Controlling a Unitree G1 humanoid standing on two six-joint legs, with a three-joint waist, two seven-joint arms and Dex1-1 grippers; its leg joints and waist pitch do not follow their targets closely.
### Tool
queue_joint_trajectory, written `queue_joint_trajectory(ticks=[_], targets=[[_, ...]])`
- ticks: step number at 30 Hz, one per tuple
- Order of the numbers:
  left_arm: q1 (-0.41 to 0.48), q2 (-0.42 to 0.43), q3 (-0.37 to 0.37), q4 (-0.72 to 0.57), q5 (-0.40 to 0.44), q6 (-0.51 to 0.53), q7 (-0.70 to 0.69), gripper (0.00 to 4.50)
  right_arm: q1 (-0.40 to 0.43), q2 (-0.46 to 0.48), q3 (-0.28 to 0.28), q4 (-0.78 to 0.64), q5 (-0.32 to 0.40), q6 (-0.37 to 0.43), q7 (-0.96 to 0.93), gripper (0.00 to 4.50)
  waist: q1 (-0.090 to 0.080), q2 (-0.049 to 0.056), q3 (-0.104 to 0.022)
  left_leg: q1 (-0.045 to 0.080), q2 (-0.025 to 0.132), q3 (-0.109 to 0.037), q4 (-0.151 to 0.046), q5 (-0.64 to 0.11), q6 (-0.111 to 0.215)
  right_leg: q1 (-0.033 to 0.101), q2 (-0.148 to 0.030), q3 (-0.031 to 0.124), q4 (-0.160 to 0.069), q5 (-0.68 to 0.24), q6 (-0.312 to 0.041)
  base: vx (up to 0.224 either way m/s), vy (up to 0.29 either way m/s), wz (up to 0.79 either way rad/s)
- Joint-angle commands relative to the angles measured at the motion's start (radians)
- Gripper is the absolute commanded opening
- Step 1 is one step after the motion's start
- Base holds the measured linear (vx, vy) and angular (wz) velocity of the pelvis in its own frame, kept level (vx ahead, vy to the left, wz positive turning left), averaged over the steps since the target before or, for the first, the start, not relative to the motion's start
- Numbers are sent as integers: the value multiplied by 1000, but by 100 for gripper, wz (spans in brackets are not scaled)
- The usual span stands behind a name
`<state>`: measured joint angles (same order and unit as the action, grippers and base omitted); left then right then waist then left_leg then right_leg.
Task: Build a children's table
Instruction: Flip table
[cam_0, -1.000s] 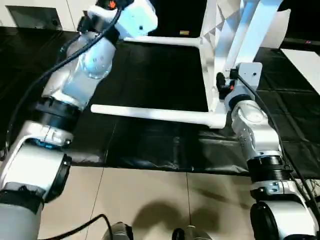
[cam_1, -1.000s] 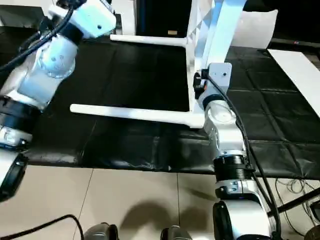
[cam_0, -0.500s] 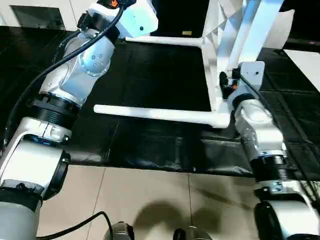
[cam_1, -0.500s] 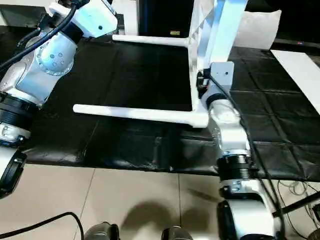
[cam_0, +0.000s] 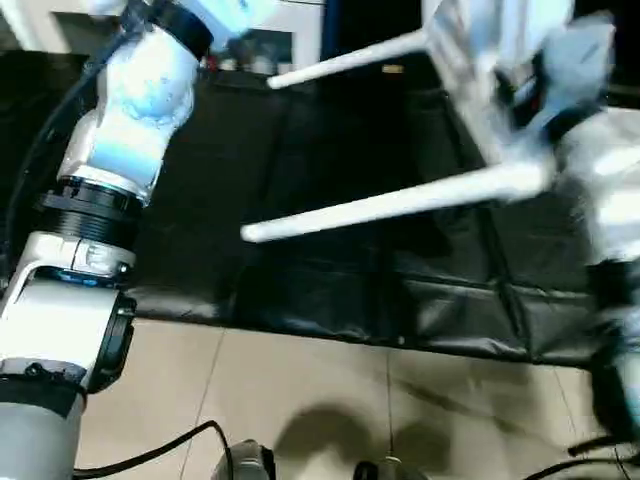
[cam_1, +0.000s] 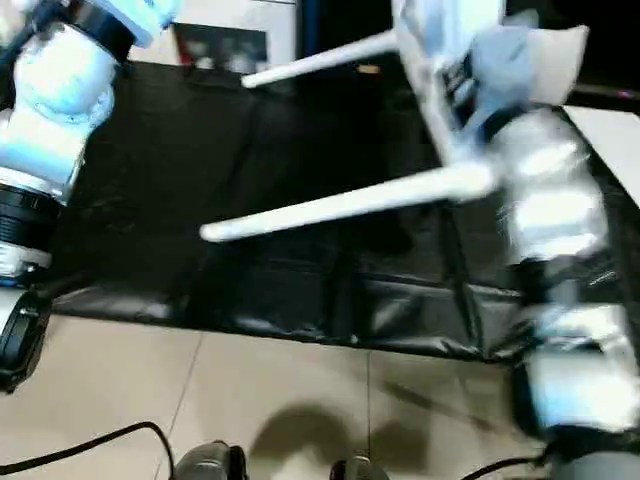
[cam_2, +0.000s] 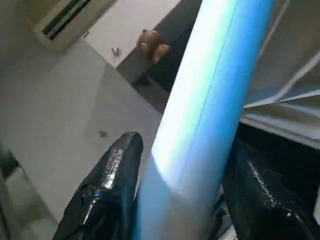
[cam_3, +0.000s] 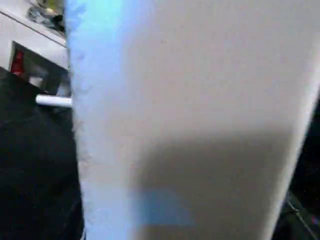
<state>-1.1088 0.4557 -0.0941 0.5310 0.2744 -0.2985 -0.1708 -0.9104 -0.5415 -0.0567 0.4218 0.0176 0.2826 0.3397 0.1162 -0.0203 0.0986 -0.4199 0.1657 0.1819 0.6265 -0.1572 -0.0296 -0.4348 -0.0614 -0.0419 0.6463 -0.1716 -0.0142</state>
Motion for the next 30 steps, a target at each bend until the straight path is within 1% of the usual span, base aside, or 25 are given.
queue_joint_trajectory(ticks=[1,2,3,4,5,6,7,8,9,10,12,13,14,16,17,19,20,22,24,25,26,27,28,29,30], targets=[[21,-66,42,-8,-177,120,-91,221,-83,-33,81,-43,23,-90,218,193,-4,-17,-92,40,49,-15,-61,-190,-3,58,-80,40,-77,-226,-206,0,0,0],[34,-89,55,-55,-238,182,-147,219,-126,-56,68,-6,50,-121,277,228,0,-19,-92,45,49,-12,-57,-199,1,55,-81,41,-79,-229,-217,0,0,0],[34,-89,55,-55,-238,182,-147,218,-126,-56,68,-6,50,-121,277,263,5,-18,-90,41,49,-12,-56,-198,10,55,-79,40,-81,-236,-216,0,0,0],[42,-100,58,-74,-258,212,-162,218,-143,-66,66,14,55,-137,300,263,8,-17,-89,42,51,-12,-57,-202,11,53,-80,41,-80,-239,-214,0,0,0],[50,-108,62,-91,-276,237,-170,218,-155,-74,68,25,49,-149,319,271,7,-23,-88,37,51,-12,-56,-208,20,55,-79,40,-79,-234,-209,0,0,0],[58,-115,69,-105,-288,263,-170,217,-164,-82,73,35,38,-168,334,287,8,-22,-88,34,51,-14,-58,-204,26,56,-81,38,-77,-242,-199,0,0,0],[64,-121,77,-117,-297,288,-166,217,-170,-88,77,41,29,-186,341,287,8,-20,-88,33,51,-17,-59,-200,24,56,-81,37,-78,-248,-195,0,0,0],[67,-126,86,-122,-309,311,-164,215,-176,-91,79,49,24,-204,344,313,7,-21,-89,37,53,-15,-57,-206,23,53,-79,37,-81,-255,-195,0,0,0],[69,-129,94,-126,-317,328,-166,215,-182,-91,79,55,24,-213,348,313,8,-19,-87,39,51,-14,-57,-218,24,51,-78,38,-84,-275,-190,0,0,0],[69,-129,94,-126,-317,328,-166,215,-182,-91,79,55,24,-213,348,318,8,-20,-86,38,51,-16,-58,-222,23,51,-77,37,-86,-290,-186,0,0,0],[78,-140,117,-149,-332,390,-165,215,-201,-89,73,78,25,-255,346,328,9,-21,-84,37,51,-19,-59,-243,16,50,-79,35,-89,-339,-162,0,0,0],[78,-140,118,-149,-332,390,-165,215,-201,-89,73,78,25,-255,346,354,8,-21,-84,37,52,-19,-60,-248,13,49,-79,35,-89,-346,-160,0,0,0],[85,-143,130,-168,-335,428,-164,215,-212,-89,70,94,21,-289,346,361,6,-18,-82,39,53,-20,-60,-265,9,45,-79,34,-91,-365,-158,0,0,0],[102,-143,148,-188,-341,490,-167,215,-233,-88,48,116,30,-364,372,363,4,-19,-79,42,52,-20,-58,-294,6,41,-79,34,-96,-402,-154,0,0,0],[109,-139,149,-190,-340,496,-172,215,-239,-89,39,119,38,-388,384,368,2,-18,-79,43,51,-21,-57,-307,7,40,-82,33,-99,-424,-147,0,0,0],[117,-135,147,-190,-333,490,-180,215,-246,-91,29,122,47,-413,395,401,3,-16,-77,47,51,-20,-59,-317,9,34,-77,32,-105,-441,-139,0,0,0],[118,-134,147,-190,-331,487,-180,214,-247,-91,27,122,49,-418,396,406,2,-16,-78,47,52,-22,-61,-327,7,35,-76,31,-104,-443,-138,0,0,0],[132,-120,124,-187,-296,445,-201,212,-263,-94,9,138,67,-459,415,418,1,-15,-77,46,54,-25,-64,-345,5,35,-77,30,-105,-450,-133,0,0,0],[143,-117,115,-196,-276,442,-205,208,-272,-80,-26,133,112,-461,418,444,-1,-17,-78,50,55,-26,-64,-371,-2,32,-78,28,-107,-477,-125,0,0,0],[146,-119,116,-202,-273,448,-205,206,-275,-74,-40,130,130,-459,416,448,0,-16,-77,50,55,-27,-64,-374,-2,32,-78,28,-107,-477,-125,0,0,0],[151,-121,118,-208,-269,452,-196,204,-269,-62,-64,107,168,-437,418,449,-2,-16,-76,49,56,-29,-66,-380,-2,32,-80,28,-107,-481,-124,0,0,0],[164,-115,114,-216,-255,455,-185,202,-242,-41,-101,58,243,-386,433,450,-2,-12,-75,50,56,-29,-68,-387,-2,31,-80,28,-109,-482,-120,0,0,0],[165,-115,113,-216,-255,455,-185,202,-241,-40,-103,55,246,-383,434,450,-2,-13,-75,51,58,-29,-70,-383,2,34,-80,30,-110,-471,-118,0,0,0],[170,-113,111,-218,-250,455,-182,198,-228,-32,-116,35,275,-359,439,450,0,-12,-77,51,61,-30,-74,-376,2,35,-79,29,-108,-450,-119,0,0,0],[181,-111,111,-222,-251,453,-181,198,-195,-24,-128,2,308,-327,448,450,1,-9,-76,54,62,-31,-75,-381,-1,32,-79,29,-108,-448,-122,0,0,0]])
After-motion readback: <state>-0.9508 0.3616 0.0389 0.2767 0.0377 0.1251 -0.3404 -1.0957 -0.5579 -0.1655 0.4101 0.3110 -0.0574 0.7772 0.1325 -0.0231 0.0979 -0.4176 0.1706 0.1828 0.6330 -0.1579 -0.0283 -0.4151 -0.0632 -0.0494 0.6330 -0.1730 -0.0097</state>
